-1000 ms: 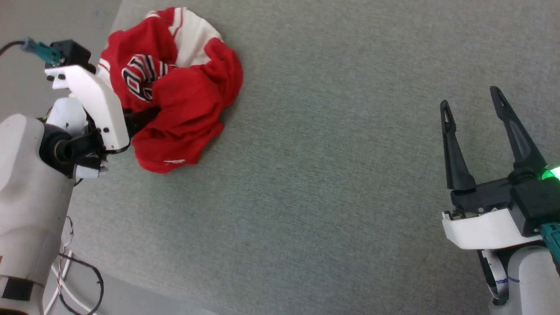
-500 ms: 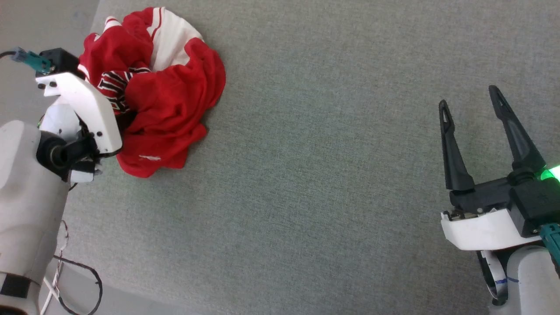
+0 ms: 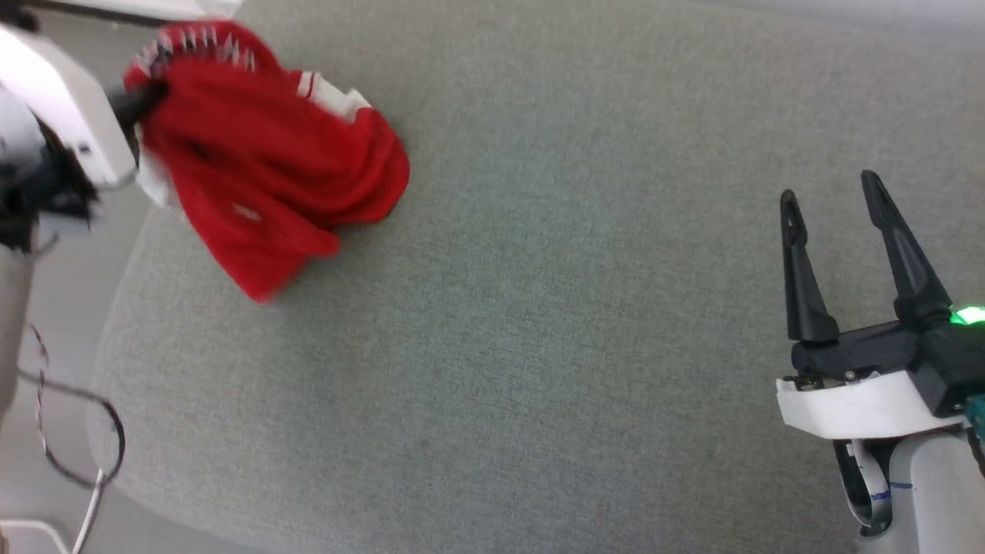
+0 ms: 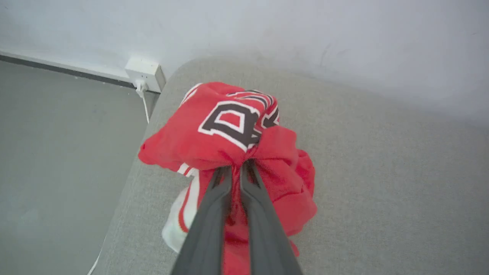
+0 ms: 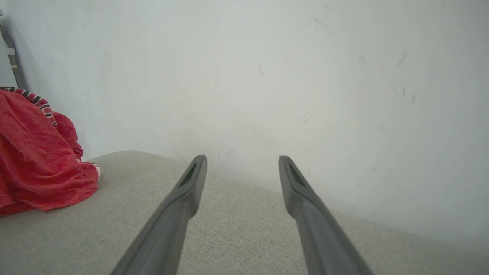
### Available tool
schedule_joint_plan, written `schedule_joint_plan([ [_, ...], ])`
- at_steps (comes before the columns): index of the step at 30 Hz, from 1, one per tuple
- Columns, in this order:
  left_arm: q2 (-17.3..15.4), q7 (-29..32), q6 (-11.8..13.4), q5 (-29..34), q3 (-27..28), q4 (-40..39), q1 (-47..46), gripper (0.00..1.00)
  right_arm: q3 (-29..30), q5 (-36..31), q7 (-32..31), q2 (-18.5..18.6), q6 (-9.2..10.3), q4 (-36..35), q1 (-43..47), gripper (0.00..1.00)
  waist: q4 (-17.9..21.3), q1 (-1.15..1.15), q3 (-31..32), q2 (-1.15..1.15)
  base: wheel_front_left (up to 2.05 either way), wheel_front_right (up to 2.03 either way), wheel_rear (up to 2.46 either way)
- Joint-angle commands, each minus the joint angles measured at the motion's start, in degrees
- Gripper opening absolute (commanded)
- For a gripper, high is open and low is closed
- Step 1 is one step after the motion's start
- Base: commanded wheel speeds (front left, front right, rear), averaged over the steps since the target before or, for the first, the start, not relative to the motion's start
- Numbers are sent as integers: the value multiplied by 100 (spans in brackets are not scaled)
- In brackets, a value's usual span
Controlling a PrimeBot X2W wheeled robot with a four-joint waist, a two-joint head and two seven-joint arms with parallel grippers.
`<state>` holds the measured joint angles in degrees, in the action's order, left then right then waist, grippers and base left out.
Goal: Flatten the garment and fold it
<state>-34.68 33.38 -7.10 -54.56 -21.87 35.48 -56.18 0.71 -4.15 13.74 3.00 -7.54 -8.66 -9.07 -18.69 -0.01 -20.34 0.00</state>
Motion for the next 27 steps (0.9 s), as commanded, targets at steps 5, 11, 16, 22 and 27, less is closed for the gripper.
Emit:
schedule_joint_plan([
  [5, -8, -116, 13, -139, 185, -563, -367, 0, 134, 255, 101, -11, 5, 123, 96, 100, 128, 1, 502, 0, 0, 0, 0],
  [11, 183, -76, 130, -190, 191, -1165, -690, 0, 295, 513, 123, -12, 5, 128, 165, 100, 285, 1, 839, 0, 0, 0, 0],
  [16, 433, 143, 123, -274, 6, -1646, -840, 0, 392, 680, 124, -12, 5, 57, 249, 100, 492, 1, 1058, 0, 0, 0, 0],
  [22, 839, 344, 67, -435, -320, -2168, -869, 0, 455, 778, 125, -12, 5, -24, 347, 100, 837, 1, 1176, 0, 0, 0, 0],
  [27, 1201, 457, 43, -508, -656, -2579, -783, 0, 527, 819, 125, -12, 5, -99, 341, 100, 1137, 1, 1094, 0, 0, 0, 0],
])
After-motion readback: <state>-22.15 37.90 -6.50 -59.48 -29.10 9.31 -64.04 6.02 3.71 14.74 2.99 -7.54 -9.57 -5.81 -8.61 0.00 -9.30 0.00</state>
